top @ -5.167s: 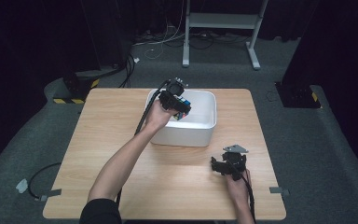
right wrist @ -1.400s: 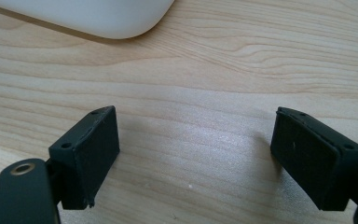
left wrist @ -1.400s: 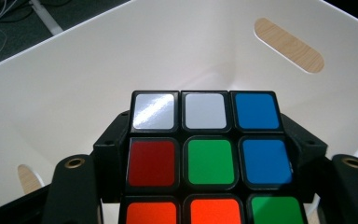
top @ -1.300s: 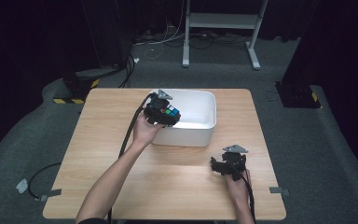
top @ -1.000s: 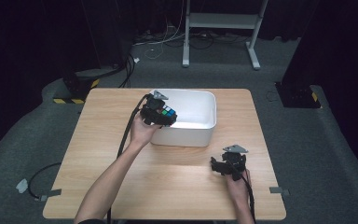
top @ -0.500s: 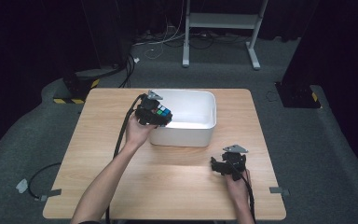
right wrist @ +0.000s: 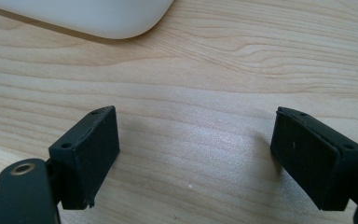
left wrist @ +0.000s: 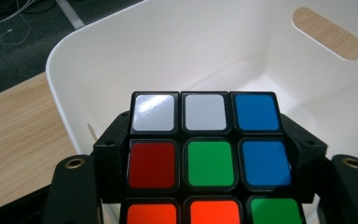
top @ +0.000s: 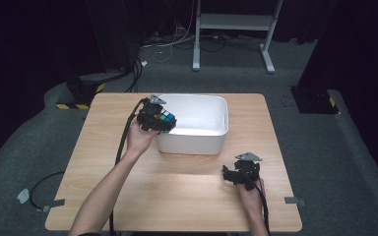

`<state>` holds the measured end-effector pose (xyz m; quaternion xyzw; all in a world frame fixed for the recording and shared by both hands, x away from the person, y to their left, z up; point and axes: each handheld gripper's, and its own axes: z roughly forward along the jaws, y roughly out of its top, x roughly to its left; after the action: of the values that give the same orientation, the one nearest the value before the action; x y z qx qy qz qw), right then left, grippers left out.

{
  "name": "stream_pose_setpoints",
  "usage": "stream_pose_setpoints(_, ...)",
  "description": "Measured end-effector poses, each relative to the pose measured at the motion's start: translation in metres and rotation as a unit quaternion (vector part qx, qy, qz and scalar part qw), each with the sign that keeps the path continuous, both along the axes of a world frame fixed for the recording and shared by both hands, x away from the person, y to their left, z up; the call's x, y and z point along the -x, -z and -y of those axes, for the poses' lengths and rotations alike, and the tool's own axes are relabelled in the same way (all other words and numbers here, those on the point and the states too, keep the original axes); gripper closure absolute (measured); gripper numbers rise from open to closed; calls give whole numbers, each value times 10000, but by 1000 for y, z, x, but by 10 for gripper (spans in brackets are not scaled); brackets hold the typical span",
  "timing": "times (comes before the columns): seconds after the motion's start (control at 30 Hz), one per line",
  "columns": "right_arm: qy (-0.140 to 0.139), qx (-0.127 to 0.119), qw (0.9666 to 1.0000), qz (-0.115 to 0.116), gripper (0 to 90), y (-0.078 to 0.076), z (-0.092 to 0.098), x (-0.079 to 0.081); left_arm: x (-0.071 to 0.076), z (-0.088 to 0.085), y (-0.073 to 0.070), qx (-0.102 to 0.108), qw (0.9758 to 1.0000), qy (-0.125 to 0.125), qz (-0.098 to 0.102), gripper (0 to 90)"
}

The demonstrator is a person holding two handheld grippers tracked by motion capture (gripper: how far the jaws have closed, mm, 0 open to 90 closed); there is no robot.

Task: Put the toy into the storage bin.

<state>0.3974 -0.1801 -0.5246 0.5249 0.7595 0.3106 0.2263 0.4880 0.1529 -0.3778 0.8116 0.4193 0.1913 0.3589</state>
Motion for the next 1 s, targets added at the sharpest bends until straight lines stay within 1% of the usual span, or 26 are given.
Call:
stream_pose_setpoints(0.1, 1, 1, 10000, 1, 153, 0, 0, 0, 0, -1, 0, 44, 10000, 35, -8, 336)
stream_pose_setpoints(0.2, 1, 1, 10000, 1, 153, 0, 0, 0, 0, 0, 0, -3, 10000, 33, 3, 336)
stream_pose_setpoints(0.33, 0, 2, 10000, 3, 153, 0, 0, 0, 0, 1, 1, 1, 10000, 47, 6, 336)
stream_pose_setpoints(0.43, 0, -1, 10000, 0, 153, 0, 0, 0, -1, 4, 3, -22, 10000, 80, -34, 336)
stream_pose_setpoints(0.53, 3, 1, 10000, 1, 153, 0, 0, 0, 0, 5, 3, -52, 9999, 91, -33, 335)
stream_pose_setpoints(0.7, 4, -1, 10000, 0, 153, 0, 0, 0, 1, 6, 2, -54, 10000, 74, -34, 335)
stream_pose_setpoints(0.73, 4, 2, 10000, 1, 153, 0, 0, 0, 0, 6, 3, -64, 9999, 65, -63, 335)
stream_pose_setpoints(0.9, 3, 1, 10000, 2, 153, 0, 0, 0, 0, 7, 4, -103, 9999, 52, -57, 335)
stream_pose_setpoints(1.0, 4, -1, 10000, 2, 153, 0, 0, 0, 0, 7, 4, -55, 9999, 53, -86, 335)
